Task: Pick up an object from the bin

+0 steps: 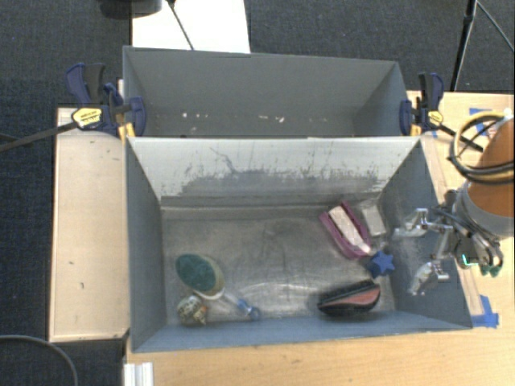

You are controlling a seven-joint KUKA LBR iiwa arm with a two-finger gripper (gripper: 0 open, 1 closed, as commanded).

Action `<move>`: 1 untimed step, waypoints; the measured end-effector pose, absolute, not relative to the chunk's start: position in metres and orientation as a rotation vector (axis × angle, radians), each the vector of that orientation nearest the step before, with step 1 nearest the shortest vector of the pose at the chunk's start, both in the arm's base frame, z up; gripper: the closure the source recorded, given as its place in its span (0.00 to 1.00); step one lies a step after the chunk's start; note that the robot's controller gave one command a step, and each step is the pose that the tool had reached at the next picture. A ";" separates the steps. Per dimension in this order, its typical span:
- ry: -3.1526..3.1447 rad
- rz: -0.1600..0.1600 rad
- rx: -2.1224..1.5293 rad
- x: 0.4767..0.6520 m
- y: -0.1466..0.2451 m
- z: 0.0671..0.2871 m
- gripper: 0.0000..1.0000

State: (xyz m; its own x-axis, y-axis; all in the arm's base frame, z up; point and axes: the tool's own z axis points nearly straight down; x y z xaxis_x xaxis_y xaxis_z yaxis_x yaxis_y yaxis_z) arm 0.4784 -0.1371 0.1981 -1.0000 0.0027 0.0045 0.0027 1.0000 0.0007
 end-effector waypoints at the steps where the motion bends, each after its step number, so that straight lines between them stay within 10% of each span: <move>1: -3.115 0.001 0.437 0.495 -0.143 0.077 0.00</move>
Offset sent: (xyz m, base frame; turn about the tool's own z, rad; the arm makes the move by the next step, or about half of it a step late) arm 0.0153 -0.0060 -0.1215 -0.2822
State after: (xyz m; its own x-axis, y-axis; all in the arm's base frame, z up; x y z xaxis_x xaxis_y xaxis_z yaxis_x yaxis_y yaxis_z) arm 0.4951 -0.1433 0.0772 -0.9614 -0.2753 -0.0033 -0.2753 0.9614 -0.0012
